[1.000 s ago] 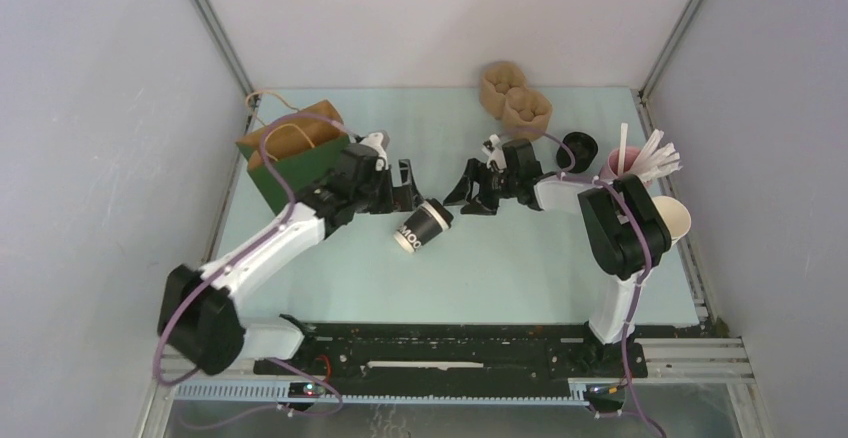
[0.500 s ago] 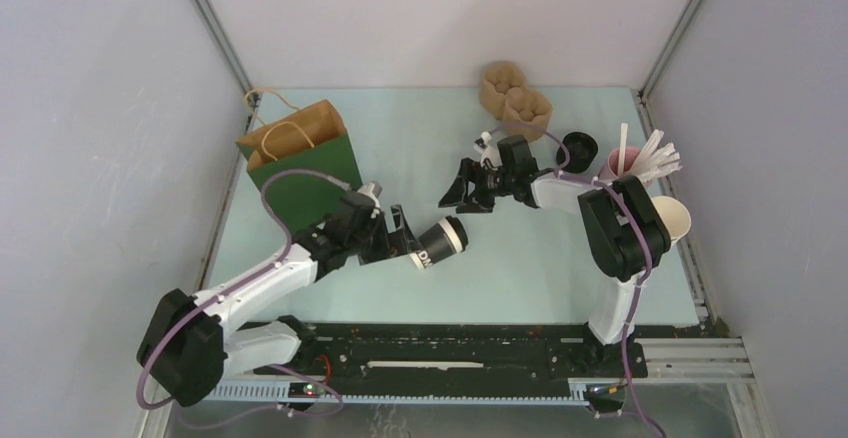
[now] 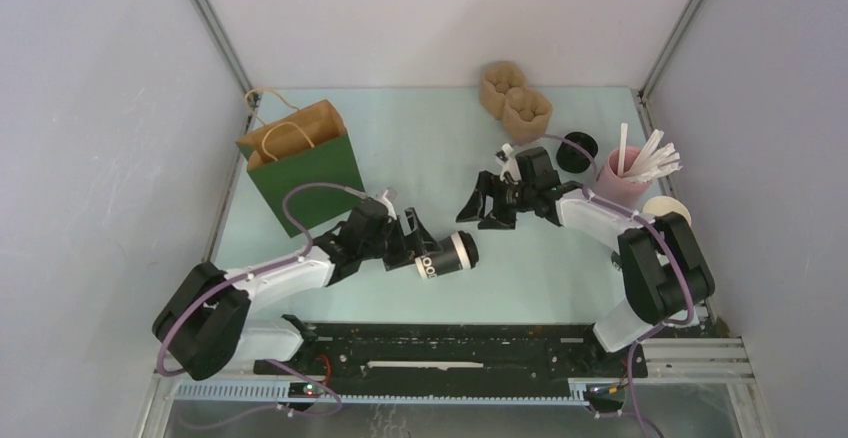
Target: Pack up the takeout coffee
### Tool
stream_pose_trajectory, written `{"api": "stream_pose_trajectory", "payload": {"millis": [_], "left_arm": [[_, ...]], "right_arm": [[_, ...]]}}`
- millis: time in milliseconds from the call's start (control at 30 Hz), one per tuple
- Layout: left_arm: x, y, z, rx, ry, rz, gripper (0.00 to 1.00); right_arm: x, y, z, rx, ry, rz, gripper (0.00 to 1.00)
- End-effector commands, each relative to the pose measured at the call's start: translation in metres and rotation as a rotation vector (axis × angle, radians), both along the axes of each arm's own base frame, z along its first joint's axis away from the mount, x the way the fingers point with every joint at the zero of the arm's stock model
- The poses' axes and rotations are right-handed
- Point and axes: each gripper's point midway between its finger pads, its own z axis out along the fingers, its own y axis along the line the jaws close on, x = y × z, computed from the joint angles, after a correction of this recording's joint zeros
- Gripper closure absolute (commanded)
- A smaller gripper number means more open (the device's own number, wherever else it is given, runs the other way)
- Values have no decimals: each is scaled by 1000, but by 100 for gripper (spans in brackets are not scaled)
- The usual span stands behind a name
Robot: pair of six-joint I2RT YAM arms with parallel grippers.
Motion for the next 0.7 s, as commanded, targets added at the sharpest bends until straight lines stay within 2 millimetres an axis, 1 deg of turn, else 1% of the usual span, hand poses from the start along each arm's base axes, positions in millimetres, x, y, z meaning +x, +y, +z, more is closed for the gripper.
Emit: {"api": "stream_pose_trajectory", "payload": {"millis": [0,133,200,300,367,433,533,667], "left_arm": [[2,-5,1,-42,-18,5,14],[1,-12,-3,-59,3,-11,18],[-1,-17,-3,-75,11,-21,19],[-2,-25,2,-103,6,-32,21],[0,-30,9,-127,-12,-37,21],[4,-34,13,-143,-24,-42,22],[12,-45,23,-170,-46,-56,26],[24,-70,33,-203,-66,-96,31]], "right_arm": [[-31,-4,-8,-40,40,37,17],[-43,-1,-9,-21,54,8,21],[-52,5,-6,-11,51,5,22],[-60,16,6,13,28,-10,25],[-62,20,14,7,-6,-27,30],[-63,17,18,-27,-44,-53,34],[-65,11,26,-72,-105,-82,43],[-72,4,33,-198,-197,-73,46]]}}
